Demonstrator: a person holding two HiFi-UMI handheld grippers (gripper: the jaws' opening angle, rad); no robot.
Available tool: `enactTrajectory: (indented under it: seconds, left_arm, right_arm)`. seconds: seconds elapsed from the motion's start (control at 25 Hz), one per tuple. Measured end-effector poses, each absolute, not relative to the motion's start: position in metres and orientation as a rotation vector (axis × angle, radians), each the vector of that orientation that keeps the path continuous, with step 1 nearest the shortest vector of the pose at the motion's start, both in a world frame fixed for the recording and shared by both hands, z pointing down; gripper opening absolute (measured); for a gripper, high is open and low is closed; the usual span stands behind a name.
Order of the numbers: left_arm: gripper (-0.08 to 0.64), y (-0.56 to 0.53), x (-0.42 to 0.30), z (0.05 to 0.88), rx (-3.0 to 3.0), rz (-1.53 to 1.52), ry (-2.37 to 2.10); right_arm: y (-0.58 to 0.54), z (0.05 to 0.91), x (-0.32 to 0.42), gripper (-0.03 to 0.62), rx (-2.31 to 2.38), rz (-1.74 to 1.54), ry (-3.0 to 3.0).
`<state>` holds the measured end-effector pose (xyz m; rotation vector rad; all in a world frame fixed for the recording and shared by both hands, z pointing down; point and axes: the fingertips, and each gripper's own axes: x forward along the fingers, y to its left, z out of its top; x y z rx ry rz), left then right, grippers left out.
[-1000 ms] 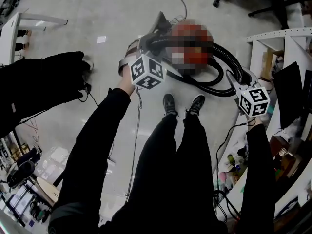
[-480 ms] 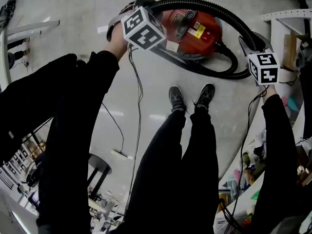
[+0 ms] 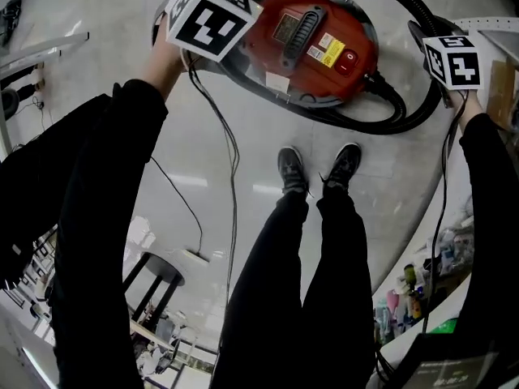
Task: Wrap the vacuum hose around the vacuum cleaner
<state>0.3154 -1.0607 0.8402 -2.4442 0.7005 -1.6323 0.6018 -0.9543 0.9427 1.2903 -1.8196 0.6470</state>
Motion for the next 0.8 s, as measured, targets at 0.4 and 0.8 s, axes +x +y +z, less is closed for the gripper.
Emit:
enactTrajectory:
  seconds: [0.4,0.8]
  left_arm:
    - [0.325,-0.905,0.163,0.774,-2.924,-1.263,1.35]
    - [0.307,-0.769,0.142,0.838,-3.148,-1.363,1.696]
  right_arm:
    - [-1.039,1.007,0.589,0.183,1.283,0.6,-1.73]
    - [-1.055,1.058,0.56,0.379,0.982,0.472,-1.581]
